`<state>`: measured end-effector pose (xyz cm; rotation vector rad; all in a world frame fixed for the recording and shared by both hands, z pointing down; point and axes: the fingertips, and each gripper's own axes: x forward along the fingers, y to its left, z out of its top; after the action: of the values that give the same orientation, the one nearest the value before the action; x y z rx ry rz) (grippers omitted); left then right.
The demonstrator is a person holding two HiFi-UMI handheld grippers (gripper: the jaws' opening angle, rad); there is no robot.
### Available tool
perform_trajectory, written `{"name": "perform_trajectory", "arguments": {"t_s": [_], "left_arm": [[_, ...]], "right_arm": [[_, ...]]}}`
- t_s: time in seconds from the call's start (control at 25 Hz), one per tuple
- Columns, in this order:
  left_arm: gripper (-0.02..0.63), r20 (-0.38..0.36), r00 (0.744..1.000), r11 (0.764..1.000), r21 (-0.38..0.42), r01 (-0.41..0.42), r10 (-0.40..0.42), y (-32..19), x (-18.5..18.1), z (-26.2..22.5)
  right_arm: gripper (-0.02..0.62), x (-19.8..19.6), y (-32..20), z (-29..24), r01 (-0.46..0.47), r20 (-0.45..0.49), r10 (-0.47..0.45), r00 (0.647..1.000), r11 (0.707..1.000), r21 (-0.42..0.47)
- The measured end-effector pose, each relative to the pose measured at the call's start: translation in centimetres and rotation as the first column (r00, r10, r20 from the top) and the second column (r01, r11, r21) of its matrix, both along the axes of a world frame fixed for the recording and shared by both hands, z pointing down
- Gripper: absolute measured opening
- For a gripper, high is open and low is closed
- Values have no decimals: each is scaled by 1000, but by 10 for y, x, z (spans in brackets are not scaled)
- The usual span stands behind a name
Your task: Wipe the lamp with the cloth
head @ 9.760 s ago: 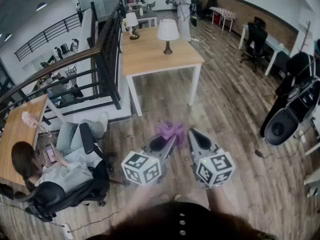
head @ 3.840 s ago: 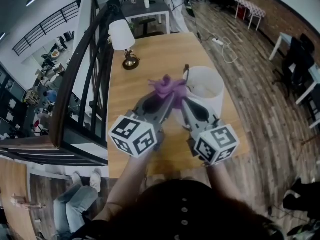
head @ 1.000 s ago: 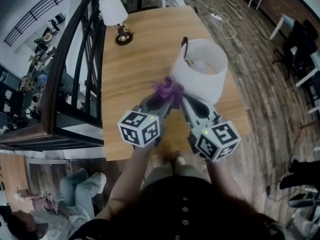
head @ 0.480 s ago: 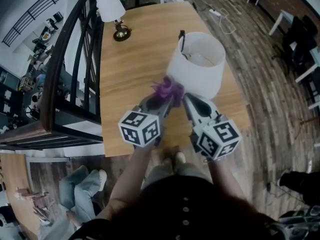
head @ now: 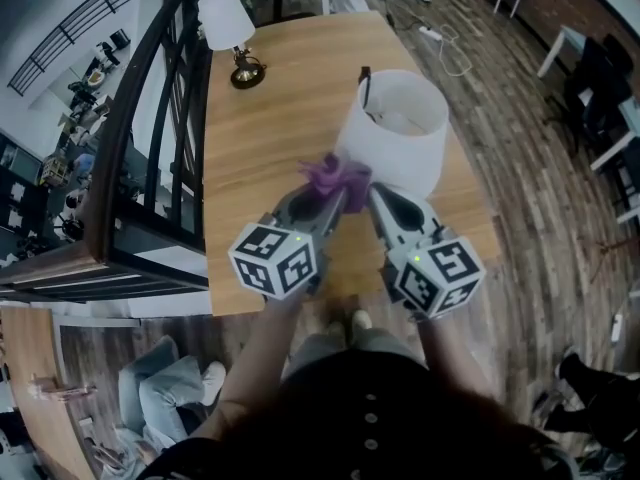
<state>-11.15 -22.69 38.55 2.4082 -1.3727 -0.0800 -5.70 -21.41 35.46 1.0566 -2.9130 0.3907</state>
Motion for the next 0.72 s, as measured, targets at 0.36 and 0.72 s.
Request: {"name": "perform_trajectory", "arguments": {"t_s": [0.36,0.72], "left_arm": [[77,-14,1000,993,112,-23,25,-5,6,-47],[77,-21,998,973,223,-60,66,-11,15,-95]], "right_arm": [[12,-3,-5,-28,11,19,-12,1000,998,68],[12,-2,-7,-63,10,48,-17,999,990,139]]}}
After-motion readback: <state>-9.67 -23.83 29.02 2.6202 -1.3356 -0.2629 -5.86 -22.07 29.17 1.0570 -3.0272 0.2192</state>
